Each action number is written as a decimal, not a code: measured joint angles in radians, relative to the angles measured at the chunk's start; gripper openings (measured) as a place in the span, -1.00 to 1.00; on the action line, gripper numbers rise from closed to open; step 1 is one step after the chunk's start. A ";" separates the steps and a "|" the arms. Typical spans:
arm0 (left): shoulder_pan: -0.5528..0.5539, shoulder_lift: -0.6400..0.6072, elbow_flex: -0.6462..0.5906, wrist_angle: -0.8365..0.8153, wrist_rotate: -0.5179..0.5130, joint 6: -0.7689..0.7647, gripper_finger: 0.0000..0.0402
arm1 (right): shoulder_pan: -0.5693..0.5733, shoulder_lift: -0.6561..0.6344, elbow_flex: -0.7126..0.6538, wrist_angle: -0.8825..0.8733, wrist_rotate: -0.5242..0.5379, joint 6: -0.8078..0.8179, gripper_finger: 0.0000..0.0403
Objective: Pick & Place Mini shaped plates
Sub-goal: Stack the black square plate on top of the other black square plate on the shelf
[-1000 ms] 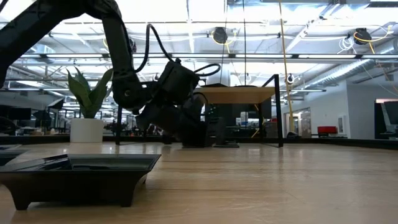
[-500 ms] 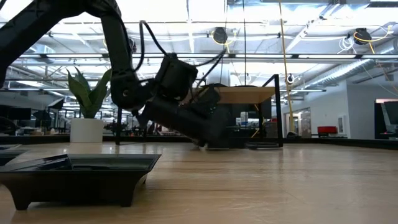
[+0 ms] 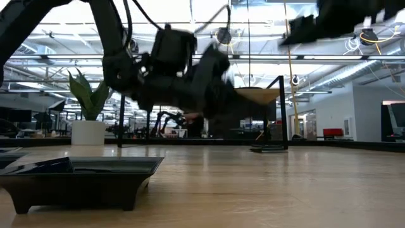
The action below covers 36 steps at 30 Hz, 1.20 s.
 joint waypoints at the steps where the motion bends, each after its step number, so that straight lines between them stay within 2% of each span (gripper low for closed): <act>1: -0.003 -0.018 0.000 0.000 -0.001 0.002 -0.98 | -0.016 0.021 -0.016 -0.003 0.000 0.003 -0.17; 4: -0.018 -0.084 0.000 -0.024 -0.012 0.005 -0.89 | -0.062 0.088 -0.067 0.015 0.000 -0.010 -0.07; 10: -0.052 -0.255 0.001 -0.182 -0.155 0.044 -0.60 | -0.184 0.204 -0.091 0.018 0.045 -0.028 0.17; 18: -0.110 -0.441 0.001 -0.450 -0.323 0.140 -0.28 | -0.324 0.347 -0.091 0.088 -0.106 -0.062 0.28; 21: -0.124 -0.470 0.001 -0.487 -0.355 0.141 -0.22 | -0.347 0.379 -0.091 0.095 -0.110 -0.063 0.28; 31: -0.143 -0.481 0.001 -0.535 -0.358 0.165 -0.20 | -0.356 0.424 -0.091 0.090 -0.117 -0.072 0.24; 36: -0.143 -0.480 0.001 -0.562 -0.358 0.166 -0.20 | -0.348 0.433 -0.090 0.065 -0.174 -0.045 0.24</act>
